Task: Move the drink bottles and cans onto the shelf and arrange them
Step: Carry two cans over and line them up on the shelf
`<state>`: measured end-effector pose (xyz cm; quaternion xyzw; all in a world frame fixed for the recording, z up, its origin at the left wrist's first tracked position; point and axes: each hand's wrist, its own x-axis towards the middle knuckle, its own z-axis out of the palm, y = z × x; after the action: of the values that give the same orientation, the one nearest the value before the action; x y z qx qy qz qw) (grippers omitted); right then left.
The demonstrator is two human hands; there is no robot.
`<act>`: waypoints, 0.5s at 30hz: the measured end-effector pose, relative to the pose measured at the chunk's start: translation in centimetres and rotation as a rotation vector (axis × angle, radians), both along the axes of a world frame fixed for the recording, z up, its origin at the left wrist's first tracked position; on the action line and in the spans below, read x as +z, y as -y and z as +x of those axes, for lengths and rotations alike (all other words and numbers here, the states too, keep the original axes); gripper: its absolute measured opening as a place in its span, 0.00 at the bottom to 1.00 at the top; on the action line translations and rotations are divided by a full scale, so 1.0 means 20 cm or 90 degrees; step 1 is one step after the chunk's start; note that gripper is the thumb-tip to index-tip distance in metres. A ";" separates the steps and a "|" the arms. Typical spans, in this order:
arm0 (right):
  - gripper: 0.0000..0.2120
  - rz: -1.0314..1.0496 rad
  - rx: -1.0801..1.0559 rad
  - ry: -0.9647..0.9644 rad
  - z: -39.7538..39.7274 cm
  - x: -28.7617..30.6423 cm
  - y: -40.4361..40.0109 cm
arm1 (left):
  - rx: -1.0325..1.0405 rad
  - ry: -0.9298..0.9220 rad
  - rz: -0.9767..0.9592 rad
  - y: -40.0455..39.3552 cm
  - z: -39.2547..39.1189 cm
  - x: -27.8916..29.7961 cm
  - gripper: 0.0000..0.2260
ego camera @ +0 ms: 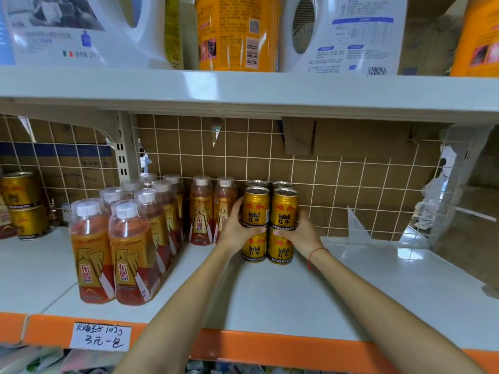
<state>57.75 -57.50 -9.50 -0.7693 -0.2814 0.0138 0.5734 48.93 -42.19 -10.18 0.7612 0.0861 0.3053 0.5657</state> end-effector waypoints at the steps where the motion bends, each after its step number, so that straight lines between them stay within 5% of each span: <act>1: 0.30 0.003 -0.015 0.005 0.00 0.00 -0.01 | 0.009 0.011 0.000 0.01 0.01 -0.02 0.41; 15: 0.32 0.057 -0.031 0.007 -0.01 -0.05 -0.01 | 0.092 0.025 0.030 0.10 0.05 -0.10 0.30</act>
<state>57.50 -57.20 -10.57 -0.7494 -0.2659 -0.0168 0.6061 50.03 -44.21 -12.26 0.7599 0.1220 0.3622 0.5258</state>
